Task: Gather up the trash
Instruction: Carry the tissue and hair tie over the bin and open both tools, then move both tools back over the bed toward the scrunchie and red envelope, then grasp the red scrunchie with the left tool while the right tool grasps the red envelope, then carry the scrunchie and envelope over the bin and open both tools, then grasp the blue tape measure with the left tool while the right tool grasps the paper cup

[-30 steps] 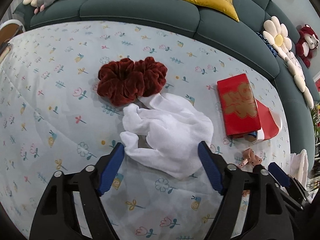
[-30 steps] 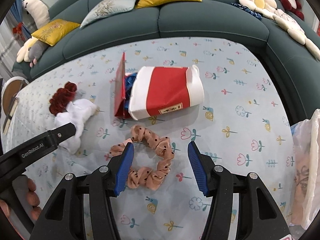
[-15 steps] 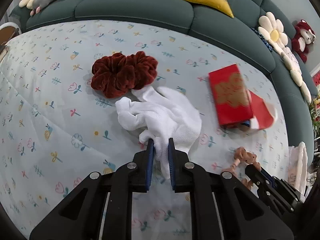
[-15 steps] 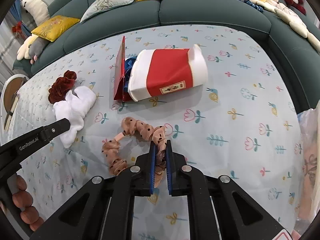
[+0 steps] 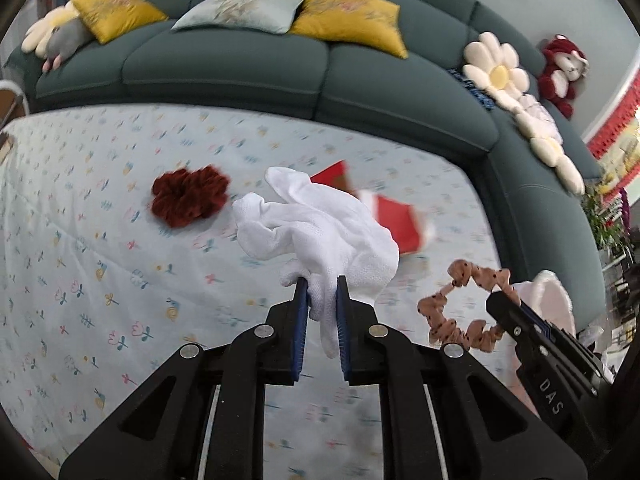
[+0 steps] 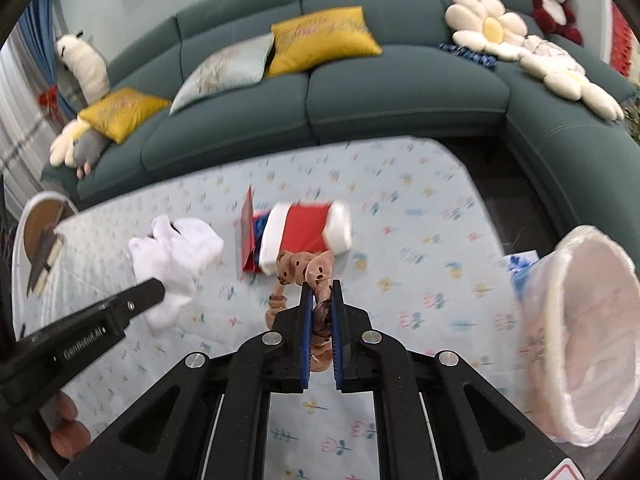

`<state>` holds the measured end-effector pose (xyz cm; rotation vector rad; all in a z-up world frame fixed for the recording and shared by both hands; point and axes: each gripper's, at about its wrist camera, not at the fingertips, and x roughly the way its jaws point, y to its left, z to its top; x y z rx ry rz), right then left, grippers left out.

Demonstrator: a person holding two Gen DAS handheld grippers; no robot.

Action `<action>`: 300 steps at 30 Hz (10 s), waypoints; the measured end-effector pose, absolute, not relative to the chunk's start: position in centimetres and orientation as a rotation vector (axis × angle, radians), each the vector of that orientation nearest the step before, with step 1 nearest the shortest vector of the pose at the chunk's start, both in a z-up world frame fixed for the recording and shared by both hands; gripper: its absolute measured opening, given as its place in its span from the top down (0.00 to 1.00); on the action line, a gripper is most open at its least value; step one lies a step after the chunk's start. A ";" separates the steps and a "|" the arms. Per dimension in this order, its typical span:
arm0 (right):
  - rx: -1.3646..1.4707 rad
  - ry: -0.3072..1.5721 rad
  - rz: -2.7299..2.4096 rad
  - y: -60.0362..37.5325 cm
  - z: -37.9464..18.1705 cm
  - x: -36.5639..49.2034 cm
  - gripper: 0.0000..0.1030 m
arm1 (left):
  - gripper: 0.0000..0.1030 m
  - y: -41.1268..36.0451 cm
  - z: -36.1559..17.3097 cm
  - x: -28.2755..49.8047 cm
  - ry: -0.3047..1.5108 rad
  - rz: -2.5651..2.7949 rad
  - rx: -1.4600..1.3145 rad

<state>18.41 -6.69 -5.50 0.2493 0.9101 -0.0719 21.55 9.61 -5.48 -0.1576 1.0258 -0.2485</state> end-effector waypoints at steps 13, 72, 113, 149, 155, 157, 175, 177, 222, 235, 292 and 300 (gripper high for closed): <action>0.295 0.735 -0.174 -15.5 2.1 12.1 0.92 | 0.87 0.1 1.4 16.7 0.925 -0.409 -0.058; 0.475 0.668 -0.399 -31.8 0.5 2.1 0.54 | 0.55 -18.1 0.1 10.1 0.942 -0.639 0.170; 0.212 0.815 -0.115 -10.4 -0.2 16.5 0.53 | 0.55 7.2 -4.1 21.3 1.016 -0.293 -0.132; 0.101 1.036 0.064 2.3 -13.3 32.5 0.83 | 0.72 18.6 -15.6 34.0 1.107 -0.117 -0.143; 0.136 1.018 0.092 1.8 -11.6 31.0 0.96 | 0.75 17.6 -13.7 32.5 1.088 -0.133 -0.163; 0.149 0.999 0.096 1.4 -10.6 30.3 0.96 | 0.76 17.0 -12.7 31.9 1.076 -0.143 -0.167; 0.273 0.793 0.036 -7.6 0.4 22.1 0.96 | 0.76 7.2 -3.3 24.9 0.983 -0.293 -0.129; 0.276 0.777 0.023 -8.9 1.1 20.9 0.96 | 0.76 5.6 -2.3 23.9 0.972 -0.319 -0.116; 0.497 0.650 -0.331 -32.9 1.2 1.8 0.96 | 0.75 -20.1 1.2 8.6 0.932 -0.702 0.190; 0.521 0.655 -0.342 -34.1 0.5 0.9 0.96 | 0.72 -21.8 0.7 7.9 0.940 -0.718 0.214; 0.430 0.806 -0.194 -23.4 -4.1 7.0 0.57 | 0.21 -6.7 -10.1 14.2 1.181 -0.351 0.009; 0.406 0.876 -0.144 -20.4 -6.6 9.8 0.57 | 0.44 -5.2 -13.6 15.4 1.269 -0.361 -0.031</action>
